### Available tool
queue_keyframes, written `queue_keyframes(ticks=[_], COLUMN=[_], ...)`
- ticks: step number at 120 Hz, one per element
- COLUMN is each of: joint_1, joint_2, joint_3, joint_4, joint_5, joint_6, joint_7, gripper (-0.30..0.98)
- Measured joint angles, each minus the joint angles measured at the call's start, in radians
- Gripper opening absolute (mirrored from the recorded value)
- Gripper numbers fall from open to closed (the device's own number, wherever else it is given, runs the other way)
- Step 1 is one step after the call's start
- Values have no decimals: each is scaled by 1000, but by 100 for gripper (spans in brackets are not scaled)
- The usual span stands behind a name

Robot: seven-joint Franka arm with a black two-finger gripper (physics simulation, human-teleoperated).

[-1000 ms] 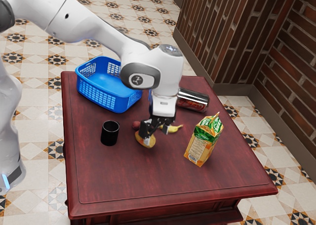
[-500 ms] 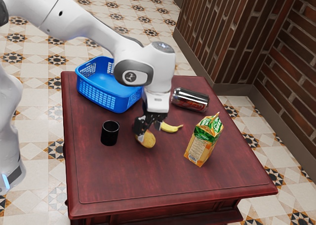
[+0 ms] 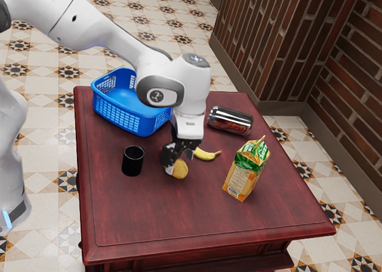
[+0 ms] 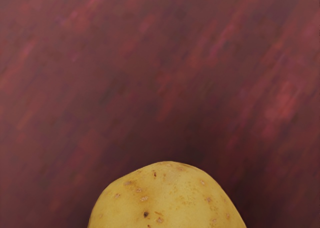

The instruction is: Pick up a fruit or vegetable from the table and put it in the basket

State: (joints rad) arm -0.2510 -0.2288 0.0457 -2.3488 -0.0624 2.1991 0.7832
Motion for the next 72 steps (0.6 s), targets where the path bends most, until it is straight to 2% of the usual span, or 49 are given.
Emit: queue_keyframes(ticks=[72], joint_1=[3], joint_2=[5], joint_3=[1], joint_4=[-30], joint_5=[-2], joint_6=[40], joint_7=[-11], gripper=[69])
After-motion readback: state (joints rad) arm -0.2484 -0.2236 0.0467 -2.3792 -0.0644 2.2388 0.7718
